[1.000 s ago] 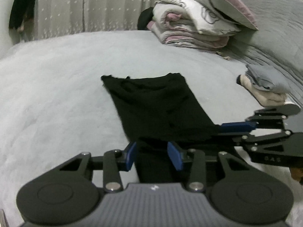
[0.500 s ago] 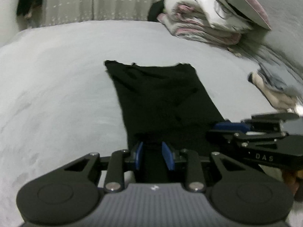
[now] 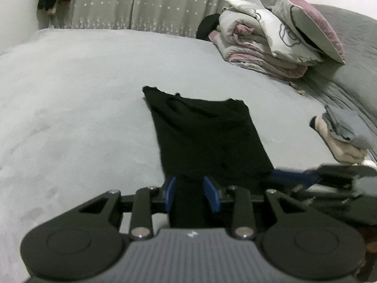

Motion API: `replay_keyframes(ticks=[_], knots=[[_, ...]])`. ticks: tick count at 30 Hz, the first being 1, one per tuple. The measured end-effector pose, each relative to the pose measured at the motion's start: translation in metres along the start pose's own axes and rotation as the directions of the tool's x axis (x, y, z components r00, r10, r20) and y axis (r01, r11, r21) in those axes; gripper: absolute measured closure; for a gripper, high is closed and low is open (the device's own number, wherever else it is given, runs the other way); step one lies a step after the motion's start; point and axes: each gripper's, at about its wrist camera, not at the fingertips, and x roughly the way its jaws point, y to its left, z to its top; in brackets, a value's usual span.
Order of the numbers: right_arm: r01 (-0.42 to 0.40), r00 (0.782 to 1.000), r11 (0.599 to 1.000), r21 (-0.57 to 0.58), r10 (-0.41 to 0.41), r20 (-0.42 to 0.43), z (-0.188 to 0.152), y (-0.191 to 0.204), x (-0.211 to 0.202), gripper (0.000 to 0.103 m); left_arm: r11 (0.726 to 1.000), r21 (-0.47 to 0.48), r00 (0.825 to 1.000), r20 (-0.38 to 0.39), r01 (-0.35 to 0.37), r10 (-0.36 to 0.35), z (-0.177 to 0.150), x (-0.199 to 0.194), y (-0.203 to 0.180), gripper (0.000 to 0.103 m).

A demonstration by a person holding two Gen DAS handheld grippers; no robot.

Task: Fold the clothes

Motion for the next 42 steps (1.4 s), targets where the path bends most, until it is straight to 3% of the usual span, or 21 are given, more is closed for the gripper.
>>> replay_keyframes(ticks=[4,9,13,18,22,26,32,36,38,40,42], knots=[[0.02,0.997,1.0,0.022,-0.018,-0.078,-0.011,0.0,0.01,0.078,1.0,-0.015,1.0,-0.03,-0.001,0.001,-0.004,-0.003,-0.004,0.071],[-0.008,0.999,1.0,0.007,0.008,-0.038,-0.009,0.012,-0.023,0.07,0.999,-0.029,0.999,-0.05,-0.022,0.02,-0.007,-0.011,-0.004,0.071],[0.013,0.987,0.999,-0.032,-0.018,-0.162,-0.03,0.017,-0.016,0.068,0.999,-0.015,0.997,-0.078,-0.031,0.03,-0.015,-0.013,-0.006,0.067],[0.017,0.99,0.999,-0.028,-0.021,-0.14,-0.026,0.021,-0.027,0.068,0.996,-0.093,0.993,-0.116,-0.019,0.008,-0.023,-0.023,-0.002,0.067],[0.014,0.989,0.995,-0.1,-0.028,-0.143,-0.03,0.036,-0.041,0.068,0.999,-0.04,0.998,-0.063,0.009,-0.011,-0.031,-0.045,-0.017,0.066],[0.026,0.975,0.984,-0.178,-0.064,-0.212,-0.044,0.045,-0.039,0.067,0.999,0.006,0.995,-0.091,0.036,-0.035,-0.045,-0.047,-0.035,0.066],[0.074,0.978,0.977,-0.202,-0.111,-0.177,-0.056,0.055,-0.067,0.067,0.998,0.059,0.99,-0.136,-0.031,0.039,-0.068,-0.039,-0.035,0.067],[0.035,0.967,0.98,-0.197,-0.083,-0.239,-0.068,0.057,-0.055,0.066,0.996,0.083,0.992,-0.118,-0.037,0.047,-0.071,-0.048,-0.033,0.067],[0.027,0.966,0.985,-0.17,-0.07,-0.249,-0.066,0.053,-0.055,0.066,0.996,0.08,0.992,-0.113,-0.046,0.055,-0.073,-0.052,-0.031,0.064],[0.018,0.965,0.987,-0.161,-0.059,-0.255,-0.064,0.05,-0.056,0.066,0.996,0.069,0.99,-0.126,-0.058,0.066,-0.075,-0.051,-0.028,0.054],[0.008,0.965,0.986,-0.167,-0.051,-0.257,-0.067,0.049,-0.056,0.066,0.995,0.075,0.989,-0.129,-0.061,0.07,-0.078,-0.05,-0.028,0.053]])
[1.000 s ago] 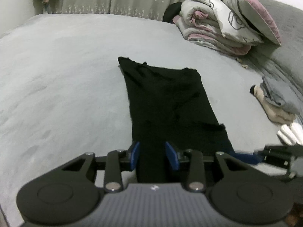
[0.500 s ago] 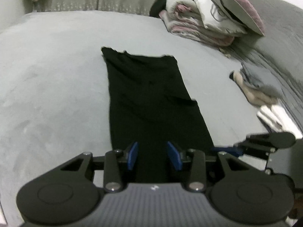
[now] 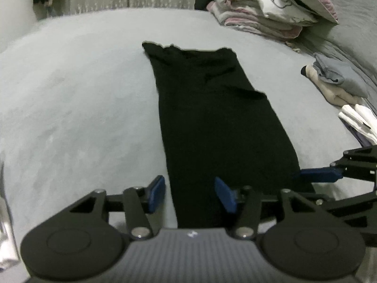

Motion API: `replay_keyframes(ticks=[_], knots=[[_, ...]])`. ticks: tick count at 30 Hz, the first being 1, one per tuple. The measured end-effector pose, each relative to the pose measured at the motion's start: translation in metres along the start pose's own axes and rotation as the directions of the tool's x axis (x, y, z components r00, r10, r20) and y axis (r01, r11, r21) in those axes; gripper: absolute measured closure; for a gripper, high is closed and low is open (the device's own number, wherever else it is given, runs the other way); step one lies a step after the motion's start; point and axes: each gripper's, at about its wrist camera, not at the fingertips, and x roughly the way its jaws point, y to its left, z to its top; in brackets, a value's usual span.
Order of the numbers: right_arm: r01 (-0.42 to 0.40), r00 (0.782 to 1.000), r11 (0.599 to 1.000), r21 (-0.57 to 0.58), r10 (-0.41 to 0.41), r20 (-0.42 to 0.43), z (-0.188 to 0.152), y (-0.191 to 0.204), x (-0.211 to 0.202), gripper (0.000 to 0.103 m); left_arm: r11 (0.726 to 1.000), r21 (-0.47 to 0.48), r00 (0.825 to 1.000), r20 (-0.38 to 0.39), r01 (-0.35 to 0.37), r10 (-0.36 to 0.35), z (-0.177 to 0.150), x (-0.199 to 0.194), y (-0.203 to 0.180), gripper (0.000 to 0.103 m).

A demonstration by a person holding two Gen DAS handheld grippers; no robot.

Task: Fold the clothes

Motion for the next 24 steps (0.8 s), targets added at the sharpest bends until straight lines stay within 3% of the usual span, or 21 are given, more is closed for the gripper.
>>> replay_keyframes(ticks=[5,12,19,24], knots=[[-0.024,1.0,1.0,0.016,0.024,-0.008,-0.002,-0.006,0.0,0.065,1.0,0.011,1.0,0.002,-0.004,0.004,-0.002,-0.002,0.0,0.053],[-0.064,0.998,0.99,0.123,0.065,-0.001,-0.003,-0.018,-0.006,0.062,1.0,-0.004,1.0,-0.003,-0.008,0.008,-0.003,-0.008,0.005,0.046],[-0.078,0.997,0.986,0.151,0.078,0.004,-0.005,-0.023,-0.004,0.058,1.0,-0.008,1.0,-0.009,-0.012,0.012,-0.004,-0.012,0.009,0.04],[-0.042,0.999,0.99,0.133,0.041,0.012,-0.01,-0.014,-0.006,0.057,0.996,0.065,0.998,0.004,-0.057,0.057,-0.014,-0.01,0.003,0.036]])
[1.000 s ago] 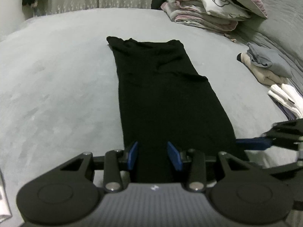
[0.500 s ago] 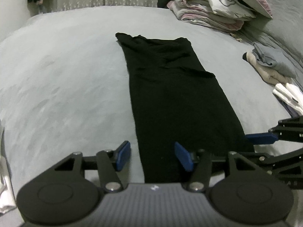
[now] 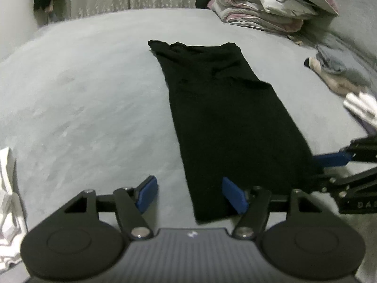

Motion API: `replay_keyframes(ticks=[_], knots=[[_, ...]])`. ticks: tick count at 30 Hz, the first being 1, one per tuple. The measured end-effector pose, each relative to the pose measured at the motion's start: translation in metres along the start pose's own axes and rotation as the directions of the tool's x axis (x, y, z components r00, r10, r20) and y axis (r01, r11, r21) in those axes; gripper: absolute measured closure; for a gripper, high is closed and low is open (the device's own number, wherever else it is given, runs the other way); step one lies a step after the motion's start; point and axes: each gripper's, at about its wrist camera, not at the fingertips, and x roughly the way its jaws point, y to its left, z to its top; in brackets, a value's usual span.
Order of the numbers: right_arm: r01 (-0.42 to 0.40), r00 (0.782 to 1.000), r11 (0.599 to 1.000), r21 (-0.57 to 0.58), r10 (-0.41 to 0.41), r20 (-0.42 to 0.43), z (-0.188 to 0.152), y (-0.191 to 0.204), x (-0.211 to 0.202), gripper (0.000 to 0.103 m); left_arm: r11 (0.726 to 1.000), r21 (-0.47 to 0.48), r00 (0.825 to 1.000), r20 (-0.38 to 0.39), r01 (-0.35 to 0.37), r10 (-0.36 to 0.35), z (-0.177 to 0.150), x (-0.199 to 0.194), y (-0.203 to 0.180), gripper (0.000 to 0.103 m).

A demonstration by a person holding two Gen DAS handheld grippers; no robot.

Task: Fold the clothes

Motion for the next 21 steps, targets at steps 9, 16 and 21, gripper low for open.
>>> replay_keyframes(ticks=[9,16,21], knots=[[0.056,0.998,0.998,-0.037,-0.055,0.036,-0.01,0.008,-0.009,0.057,1.0,-0.004,1.0,0.006,0.005,-0.005,-0.003,-0.008,0.004,0.031],[0.076,0.969,0.996,-0.055,-0.061,0.241,-0.002,0.022,-0.03,0.078,1.0,-0.009,0.995,0.1,0.009,-0.009,0.004,-0.021,0.005,0.023],[0.071,0.975,0.996,-0.055,-0.058,0.214,-0.002,0.024,-0.018,0.098,0.999,0.047,0.996,0.089,0.021,-0.026,0.002,-0.014,-0.011,0.023]])
